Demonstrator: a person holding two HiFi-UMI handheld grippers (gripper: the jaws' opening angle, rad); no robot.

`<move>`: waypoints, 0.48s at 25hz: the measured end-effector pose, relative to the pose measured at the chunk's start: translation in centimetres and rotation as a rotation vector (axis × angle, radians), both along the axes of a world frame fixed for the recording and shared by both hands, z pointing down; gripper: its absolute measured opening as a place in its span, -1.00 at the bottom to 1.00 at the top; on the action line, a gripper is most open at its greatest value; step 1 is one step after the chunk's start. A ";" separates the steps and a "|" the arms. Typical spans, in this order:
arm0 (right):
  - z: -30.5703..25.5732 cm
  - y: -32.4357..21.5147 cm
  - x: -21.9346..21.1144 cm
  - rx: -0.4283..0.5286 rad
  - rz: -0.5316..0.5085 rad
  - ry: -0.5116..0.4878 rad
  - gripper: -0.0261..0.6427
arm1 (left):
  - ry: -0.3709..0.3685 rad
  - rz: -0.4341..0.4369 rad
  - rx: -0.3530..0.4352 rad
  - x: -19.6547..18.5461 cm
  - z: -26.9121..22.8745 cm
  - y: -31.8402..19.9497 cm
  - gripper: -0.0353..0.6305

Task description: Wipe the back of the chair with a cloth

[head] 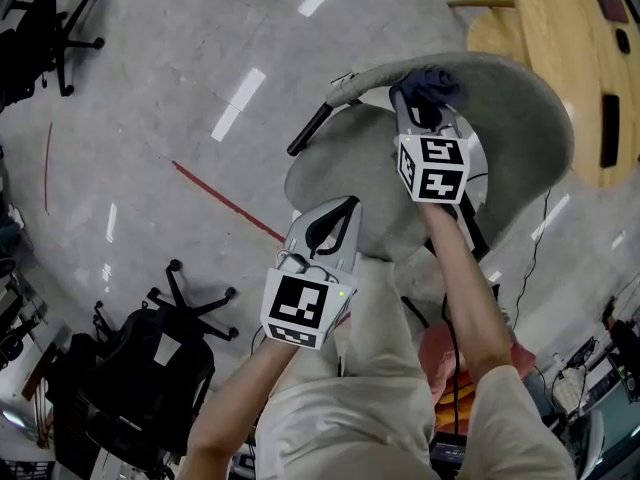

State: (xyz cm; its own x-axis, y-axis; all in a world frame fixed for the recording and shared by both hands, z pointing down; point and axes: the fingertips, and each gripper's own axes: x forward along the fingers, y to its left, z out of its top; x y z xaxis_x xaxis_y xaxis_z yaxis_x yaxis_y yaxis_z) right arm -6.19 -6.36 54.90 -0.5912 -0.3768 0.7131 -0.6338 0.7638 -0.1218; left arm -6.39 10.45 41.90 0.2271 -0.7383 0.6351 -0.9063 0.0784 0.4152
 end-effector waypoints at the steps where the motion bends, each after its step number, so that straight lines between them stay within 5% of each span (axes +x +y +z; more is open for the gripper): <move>1: 0.1 0.6 -0.6 -0.007 -0.022 -0.006 -0.68 | 0.000 -0.003 0.000 -0.1 0.0 0.1 -0.89; 12: 0.3 5.6 -4.4 -0.053 -0.169 -0.056 -0.68 | -0.011 0.005 0.009 0.1 -0.5 1.3 -0.89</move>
